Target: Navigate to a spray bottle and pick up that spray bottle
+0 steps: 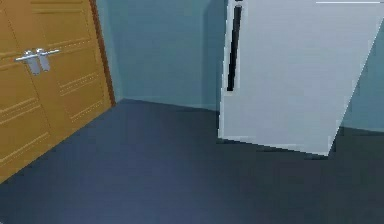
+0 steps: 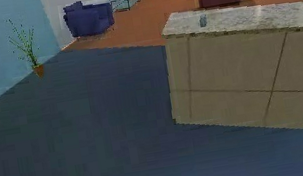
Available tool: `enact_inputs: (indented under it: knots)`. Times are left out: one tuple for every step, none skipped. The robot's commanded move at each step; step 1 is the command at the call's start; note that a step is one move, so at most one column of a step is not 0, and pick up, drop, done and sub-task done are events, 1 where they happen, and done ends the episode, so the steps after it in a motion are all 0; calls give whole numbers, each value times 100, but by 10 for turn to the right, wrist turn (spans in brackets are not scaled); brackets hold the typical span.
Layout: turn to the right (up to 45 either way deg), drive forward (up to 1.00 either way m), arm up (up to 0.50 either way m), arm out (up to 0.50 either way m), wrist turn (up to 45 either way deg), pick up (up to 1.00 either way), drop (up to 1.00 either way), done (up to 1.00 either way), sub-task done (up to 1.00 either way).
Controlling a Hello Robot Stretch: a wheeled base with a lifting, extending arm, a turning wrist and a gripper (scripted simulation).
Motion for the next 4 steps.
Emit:
enact_inputs:
  knots:
    - [0,30,0,0,0,0,0,0,0]
    - [-270,0,0,0,0,0,0,0,0]
    - [0,20,0,0,0,0,0,0,0]
    - [-420,0,0,0,0,0,0,0,0]
